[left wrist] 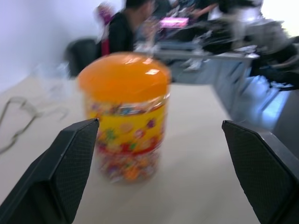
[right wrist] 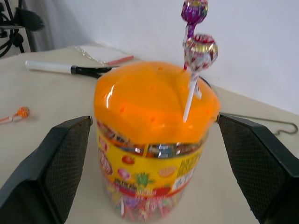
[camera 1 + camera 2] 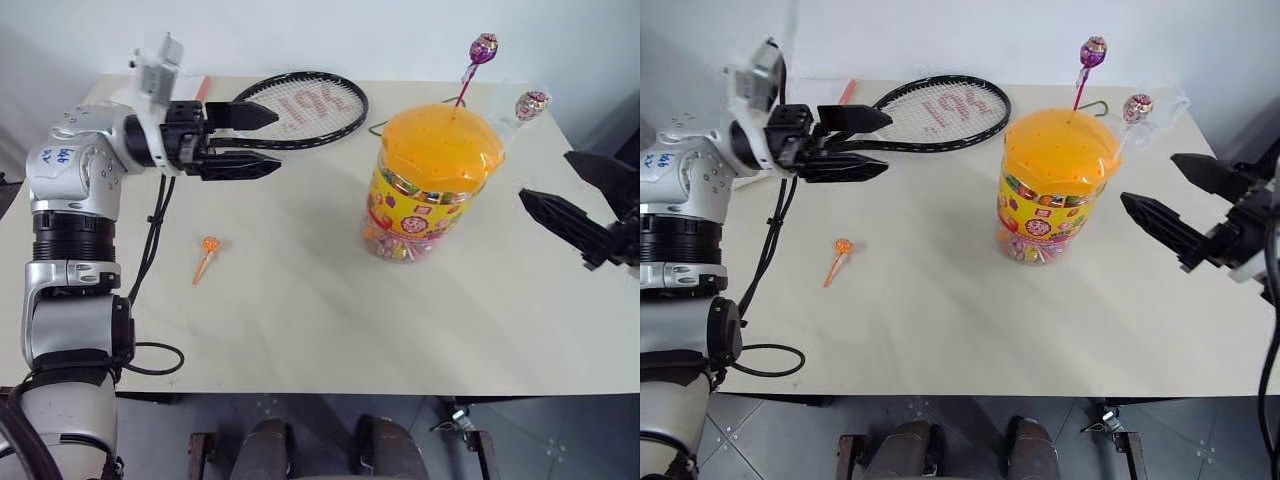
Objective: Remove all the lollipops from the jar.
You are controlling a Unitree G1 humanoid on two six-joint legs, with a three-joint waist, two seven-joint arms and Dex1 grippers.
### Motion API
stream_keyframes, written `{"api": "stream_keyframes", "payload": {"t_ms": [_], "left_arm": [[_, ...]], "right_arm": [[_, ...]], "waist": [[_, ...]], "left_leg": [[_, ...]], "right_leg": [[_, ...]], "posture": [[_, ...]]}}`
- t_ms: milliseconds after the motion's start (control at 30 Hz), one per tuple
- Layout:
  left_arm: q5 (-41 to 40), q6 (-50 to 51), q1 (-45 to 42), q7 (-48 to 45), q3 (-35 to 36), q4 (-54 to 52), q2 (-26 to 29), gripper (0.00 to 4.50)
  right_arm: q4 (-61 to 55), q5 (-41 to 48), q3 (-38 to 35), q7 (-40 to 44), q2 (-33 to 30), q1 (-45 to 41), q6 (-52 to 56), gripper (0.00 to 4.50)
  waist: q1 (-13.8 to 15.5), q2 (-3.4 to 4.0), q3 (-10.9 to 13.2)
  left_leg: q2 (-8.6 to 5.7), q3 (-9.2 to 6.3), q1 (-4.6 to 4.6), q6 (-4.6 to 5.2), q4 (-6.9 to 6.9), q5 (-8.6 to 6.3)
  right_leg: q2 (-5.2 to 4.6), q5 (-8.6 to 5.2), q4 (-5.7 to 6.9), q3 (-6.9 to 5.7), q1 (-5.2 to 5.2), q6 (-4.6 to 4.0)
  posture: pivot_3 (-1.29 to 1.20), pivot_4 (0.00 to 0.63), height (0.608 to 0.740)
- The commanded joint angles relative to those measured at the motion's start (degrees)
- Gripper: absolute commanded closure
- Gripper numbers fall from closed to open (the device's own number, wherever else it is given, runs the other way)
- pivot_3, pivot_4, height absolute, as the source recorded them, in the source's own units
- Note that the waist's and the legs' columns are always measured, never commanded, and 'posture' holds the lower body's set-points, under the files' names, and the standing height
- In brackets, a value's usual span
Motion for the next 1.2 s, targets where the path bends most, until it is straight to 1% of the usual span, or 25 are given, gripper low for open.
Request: {"api": "stream_keyframes", "payload": {"t_ms": [33, 100, 200, 333, 400, 500, 667, 833, 900, 1200], "left_arm": [[-2.98, -2.62, -0.65, -6.0, 2.5, 1.19, -0.8, 0.02], [-3.99, -2.93, 0.14, -6.38, 2.37, 0.82, -0.68, 0.02], [-4.49, -3.15, 0.92, -6.33, 2.02, 0.29, -0.43, 0.02], [-4.75, -2.34, 5.14, -3.71, 2.34, -3.89, 0.21, 0.02], [-5.29, -1.56, 6.12, -2.63, 2.7, -5.72, 0.3, 0.02], [-6.0, -1.04, 6.92, -1.98, 3.26, -7.26, 0.42, 0.0], [-6.38, -1.07, 7.68, -1.55, 3.86, -8.31, 0.28, 0.0], [-6.64, -1.15, 8.37, -1.42, 4.04, -8.98, 0.15, 0.0], [-6.47, -1.38, 8.5, -1.72, 4.02, -8.79, 0.04, 0.0], [-5.59, -3.63, 6.94, -2.93, 3.5, -5.83, -0.91, 0.0]], "right_arm": [[4.1, -2.13, 3.38, 1.47, -0.23, -5.17, -0.96, 0.0], [7.2, -3.88, 6.29, 2.75, 0.3, -8.26, -1.44, 0.0], [9.33, -5.55, 8.06, 4.33, 1.0, -10.72, -1.72, 0.0], [14.55, -6.89, 12.1, 5.95, 3.48, -18.58, -1.89, 0.0], [16.17, -7.7, 12.77, 6.83, 3.79, -20.24, -1.53, 0.0], [19.03, -8.25, 14.04, 8.14, 4.53, -23.66, -0.88, 0.64], [21.54, -9.94, 16.29, 9.6, 5.86, -27.68, -0.45, 2.24], [20.8, -9.7, 15.06, 8.76, 7.01, -29.16, 0.71, 3.9], [20.38, -9.54, 14.55, 8.43, 6.83, -30.14, 1.18, 4.48], [21.01, -10.92, 13.97, 6.03, 4.61, -38.62, 3.82, 4.49]], "waist": [[0.12, -0.01, 0.0], [-0.04, -0.01, 0.01], [0.01, -0.01, 0.01], [-0.38, -0.01, 0.01], [-0.57, -0.01, 0.01], [-0.34, -0.01, 0.01], [-0.21, -0.01, 0.0], [-0.23, -0.01, 0.01], [-0.31, 0.0, 0.01], [-0.47, 0.0, 0.01]], "left_leg": [[-0.02, 0.0, -0.01, 0.01, 0.01, 0.0], [-0.01, -0.03, -0.07, 0.02, 0.06, -0.01], [0.0, -0.02, -0.07, 0.03, 0.04, -0.02], [-0.01, 0.03, -0.08, 0.03, 0.03, -0.01], [0.02, 0.02, -0.09, 0.03, 0.03, -0.01], [0.02, 0.01, -0.12, 0.03, 0.03, -0.01], [0.01, 0.01, -0.14, 0.03, 0.06, -0.02], [0.01, 0.01, -0.16, 0.03, 0.06, -0.01], [0.01, 0.01, -0.16, 0.03, 0.05, -0.01], [0.02, 0.01, -0.16, 0.03, 0.05, -0.01]], "right_leg": [[-0.01, 0.0, 0.01, 0.02, 0.0, 0.0], [-0.01, 0.0, 0.0, 0.0, -0.02, 0.0], [-0.01, 0.0, 0.01, 0.0, -0.04, 0.0], [-0.01, 0.01, 0.0, 0.04, -0.07, 0.0], [-0.01, 0.0, 0.04, 0.03, -0.11, 0.0], [-0.01, 0.0, 0.03, 0.01, -0.12, 0.0], [-0.01, 0.01, 0.04, 0.02, -0.12, 0.0], [-0.01, 0.01, 0.03, 0.01, -0.14, 0.0], [-0.01, 0.0, 0.03, 0.01, -0.15, 0.0], [-0.01, 0.0, 0.05, 0.01, -0.17, 0.0]], "posture": [[0.0, 0.15, 0.74], [0.0, 0.15, 0.74], [0.0, 0.15, 0.74], [0.0, 0.15, 0.74], [0.0, 0.15, 0.74], [0.0, 0.15, 0.74], [0.0, 0.15, 0.74], [0.0, 0.15, 0.74], [0.0, 0.15, 0.74], [0.0, 0.15, 0.74]]}}
